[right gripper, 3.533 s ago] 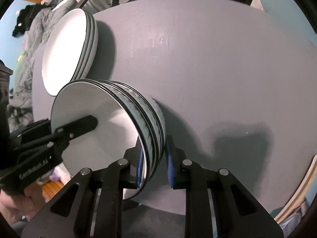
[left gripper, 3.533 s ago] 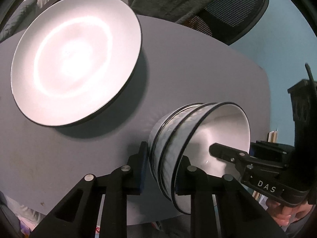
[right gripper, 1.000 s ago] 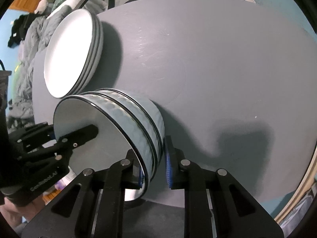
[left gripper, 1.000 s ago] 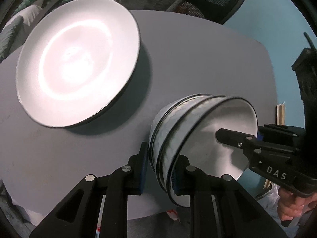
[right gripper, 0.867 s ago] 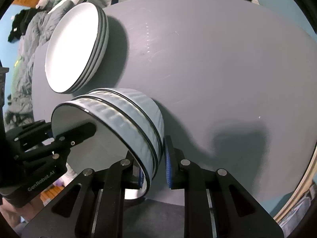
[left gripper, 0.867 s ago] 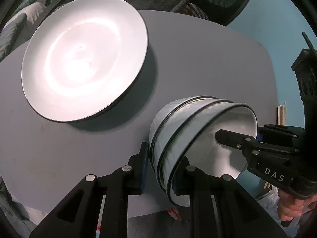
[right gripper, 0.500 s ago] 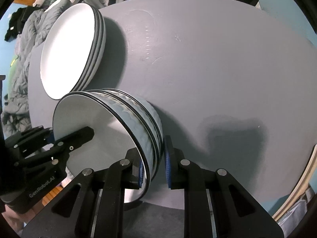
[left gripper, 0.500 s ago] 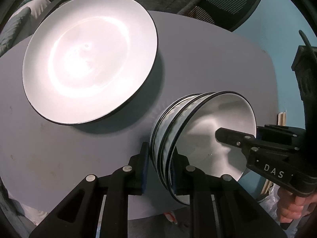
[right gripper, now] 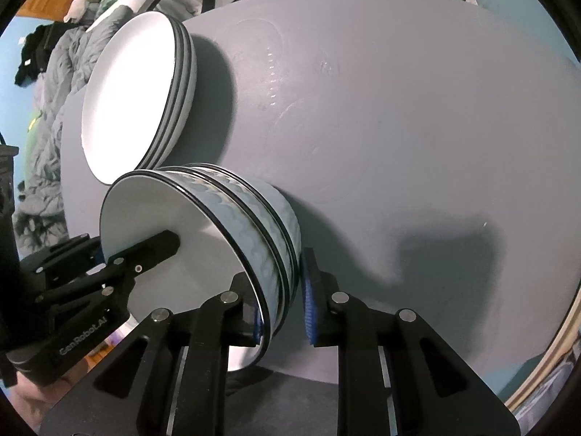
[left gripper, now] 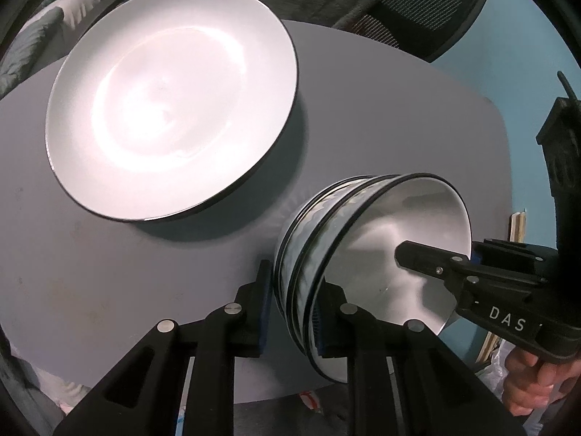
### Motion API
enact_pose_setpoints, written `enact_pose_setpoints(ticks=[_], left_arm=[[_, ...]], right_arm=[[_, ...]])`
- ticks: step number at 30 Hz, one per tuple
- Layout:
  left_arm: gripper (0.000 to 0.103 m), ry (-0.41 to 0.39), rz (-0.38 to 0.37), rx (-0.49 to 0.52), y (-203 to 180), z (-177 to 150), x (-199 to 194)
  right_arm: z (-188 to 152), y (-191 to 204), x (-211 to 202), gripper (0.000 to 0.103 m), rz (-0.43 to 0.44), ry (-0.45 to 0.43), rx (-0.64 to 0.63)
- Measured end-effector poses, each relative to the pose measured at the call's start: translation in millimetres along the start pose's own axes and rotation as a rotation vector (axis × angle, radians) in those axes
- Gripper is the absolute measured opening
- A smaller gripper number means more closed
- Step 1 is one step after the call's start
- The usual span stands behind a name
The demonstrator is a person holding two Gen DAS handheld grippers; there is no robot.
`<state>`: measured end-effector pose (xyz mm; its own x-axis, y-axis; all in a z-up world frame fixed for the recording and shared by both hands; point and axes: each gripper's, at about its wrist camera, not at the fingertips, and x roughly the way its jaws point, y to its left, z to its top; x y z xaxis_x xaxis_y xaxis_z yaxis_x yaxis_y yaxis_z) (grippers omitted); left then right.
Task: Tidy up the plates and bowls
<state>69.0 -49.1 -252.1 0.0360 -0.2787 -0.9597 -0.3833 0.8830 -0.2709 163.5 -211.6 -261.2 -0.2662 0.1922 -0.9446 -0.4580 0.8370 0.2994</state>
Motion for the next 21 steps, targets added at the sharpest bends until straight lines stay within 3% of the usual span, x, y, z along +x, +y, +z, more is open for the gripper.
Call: enact_pose_setpoints(ticks=[14,21], left_arm=[[0.018,-0.077,0.019,-0.034,20,0,-60],[0.018,-0.129,0.039,-0.053,38,18,-87]], right_arm=[[9,41,-32,0.017,-0.017,-0.030,-0.071],[35,73,-43,0.017,-0.017,-0.076,-0.132]])
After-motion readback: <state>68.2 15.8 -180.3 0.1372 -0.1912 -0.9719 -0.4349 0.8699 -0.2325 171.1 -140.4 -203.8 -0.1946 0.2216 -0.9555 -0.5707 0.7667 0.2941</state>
